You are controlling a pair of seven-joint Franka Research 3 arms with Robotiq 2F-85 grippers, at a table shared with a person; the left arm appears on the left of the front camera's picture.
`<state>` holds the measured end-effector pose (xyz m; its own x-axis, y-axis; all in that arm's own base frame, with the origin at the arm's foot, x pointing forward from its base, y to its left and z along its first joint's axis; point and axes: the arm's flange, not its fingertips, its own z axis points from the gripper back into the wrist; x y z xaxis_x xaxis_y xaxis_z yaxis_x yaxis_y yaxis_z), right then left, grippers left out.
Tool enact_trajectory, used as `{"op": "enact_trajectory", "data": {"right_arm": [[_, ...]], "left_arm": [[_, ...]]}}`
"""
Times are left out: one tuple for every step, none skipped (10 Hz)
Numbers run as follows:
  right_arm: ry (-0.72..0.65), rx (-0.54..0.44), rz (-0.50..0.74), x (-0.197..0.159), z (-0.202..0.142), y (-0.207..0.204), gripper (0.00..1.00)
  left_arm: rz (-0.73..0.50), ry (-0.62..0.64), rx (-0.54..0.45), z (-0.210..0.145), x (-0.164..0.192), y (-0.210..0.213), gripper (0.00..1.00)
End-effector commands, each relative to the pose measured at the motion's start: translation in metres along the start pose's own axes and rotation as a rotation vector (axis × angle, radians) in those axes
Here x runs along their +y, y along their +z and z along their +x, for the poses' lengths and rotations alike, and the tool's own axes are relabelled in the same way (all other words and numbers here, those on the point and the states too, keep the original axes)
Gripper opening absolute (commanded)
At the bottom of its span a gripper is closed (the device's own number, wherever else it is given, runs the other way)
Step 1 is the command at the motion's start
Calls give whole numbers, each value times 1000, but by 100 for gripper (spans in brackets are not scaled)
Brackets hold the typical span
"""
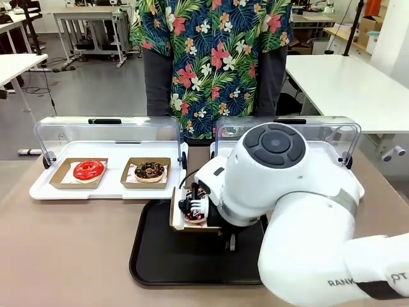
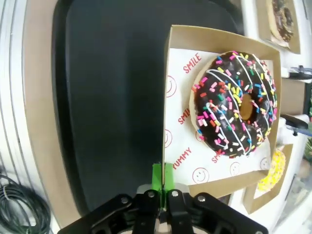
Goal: Move the fourth donut from the left to the tray.
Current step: Pick up the Paper togo box containing the Donut indicated by the person and place it on the Handle tray.
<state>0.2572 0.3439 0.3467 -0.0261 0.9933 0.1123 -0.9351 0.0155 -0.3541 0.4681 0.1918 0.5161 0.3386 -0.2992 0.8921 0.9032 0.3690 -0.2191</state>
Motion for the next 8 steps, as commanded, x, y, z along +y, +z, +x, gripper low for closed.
{"op": "enact_trajectory", "data": {"right_arm": [[-8,-17,-2,54,-61,-4,2],[-7,-22,3,57,-62,-4,2],[-5,-25,11,59,-64,-6,2],[-10,-25,17,62,-66,-8,2],[-12,-26,24,64,-69,-10,2],[-12,-30,29,65,-70,-13,2],[-7,-34,44,65,-72,-18,2],[-11,-35,54,65,-74,-23,2]], "left_arm": [[1,-1,-4,2,-1,1,100],[1,-1,-4,2,-1,1,100],[1,-1,-4,2,-1,1,100],[1,-1,-4,2,-1,1,100],[1,-1,-4,2,-1,1,100],[1,-1,-4,2,-1,1,100],[1,-1,-4,2,-1,1,100],[1,-1,-4,2,-1,1,100]]}}
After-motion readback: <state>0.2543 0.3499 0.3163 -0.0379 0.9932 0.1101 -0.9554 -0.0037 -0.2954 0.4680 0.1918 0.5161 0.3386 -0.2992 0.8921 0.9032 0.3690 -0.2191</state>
